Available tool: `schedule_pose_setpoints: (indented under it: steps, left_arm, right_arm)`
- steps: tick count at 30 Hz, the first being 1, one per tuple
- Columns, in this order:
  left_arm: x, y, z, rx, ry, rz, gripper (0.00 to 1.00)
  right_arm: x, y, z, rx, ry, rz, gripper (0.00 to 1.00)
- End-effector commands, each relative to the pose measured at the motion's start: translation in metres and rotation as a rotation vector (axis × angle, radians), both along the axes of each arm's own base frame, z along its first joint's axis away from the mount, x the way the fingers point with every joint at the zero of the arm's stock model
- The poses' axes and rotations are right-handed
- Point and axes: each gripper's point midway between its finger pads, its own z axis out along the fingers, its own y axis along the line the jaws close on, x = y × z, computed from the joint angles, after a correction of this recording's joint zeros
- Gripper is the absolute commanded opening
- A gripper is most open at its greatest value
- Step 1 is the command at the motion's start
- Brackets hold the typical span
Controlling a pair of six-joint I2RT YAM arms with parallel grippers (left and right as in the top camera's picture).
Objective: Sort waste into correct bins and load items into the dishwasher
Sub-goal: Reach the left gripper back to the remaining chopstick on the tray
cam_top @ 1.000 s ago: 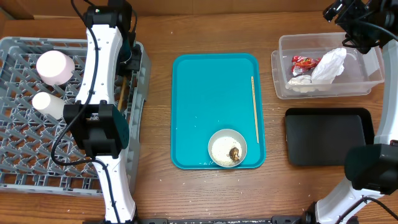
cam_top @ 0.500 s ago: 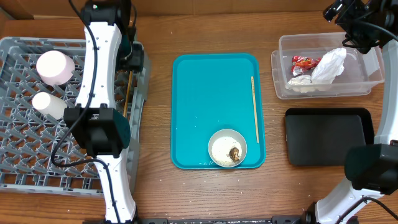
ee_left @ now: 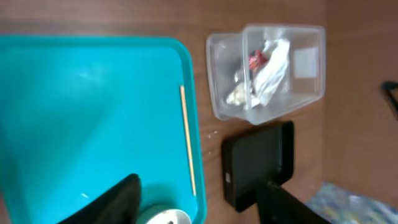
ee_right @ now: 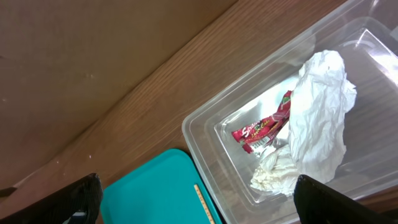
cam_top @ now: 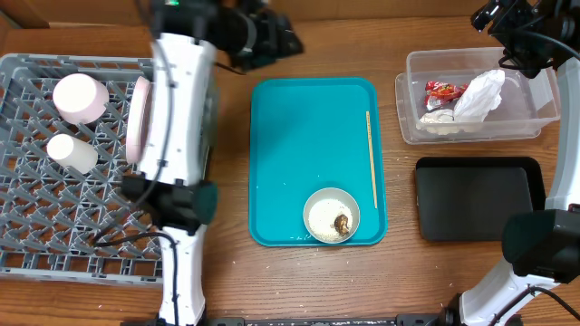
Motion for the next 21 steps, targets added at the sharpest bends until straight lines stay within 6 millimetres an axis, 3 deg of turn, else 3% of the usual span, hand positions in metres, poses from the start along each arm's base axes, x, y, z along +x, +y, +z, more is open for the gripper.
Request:
schedule_pose_setpoints:
  steps: [1,6,12,16,21]
  left_arm:
    - [-0.015,-0.043,-0.030,0.152,0.076,0.128,0.57]
    - [-0.027,-0.078,-0.056,0.373,-0.016,0.226,0.58]
    - [-0.030,-0.119,-0.095,0.513,-0.123,0.231,0.56]
    - [-0.032,-0.135,-0.135,0.559,-0.094,0.196,0.49]
    - [-0.031,-0.147,-0.192,0.588,-0.026,0.158,0.47]
  right_arm:
    - [-0.001,0.000,0.014,-0.003,-0.035,-0.004,1.00]
    - [-0.001,0.000,0.014,-0.003,-0.035,-0.004,1.00]
    - [-0.001,0.000,0.014,-0.003,-0.035,-0.004,1.00]
    - [-0.001,0.000,0.014,-0.003,-0.035,-0.004,1.00]
    - [-0.001,0.000,0.014,-0.003,-0.035,-0.004,1.00]
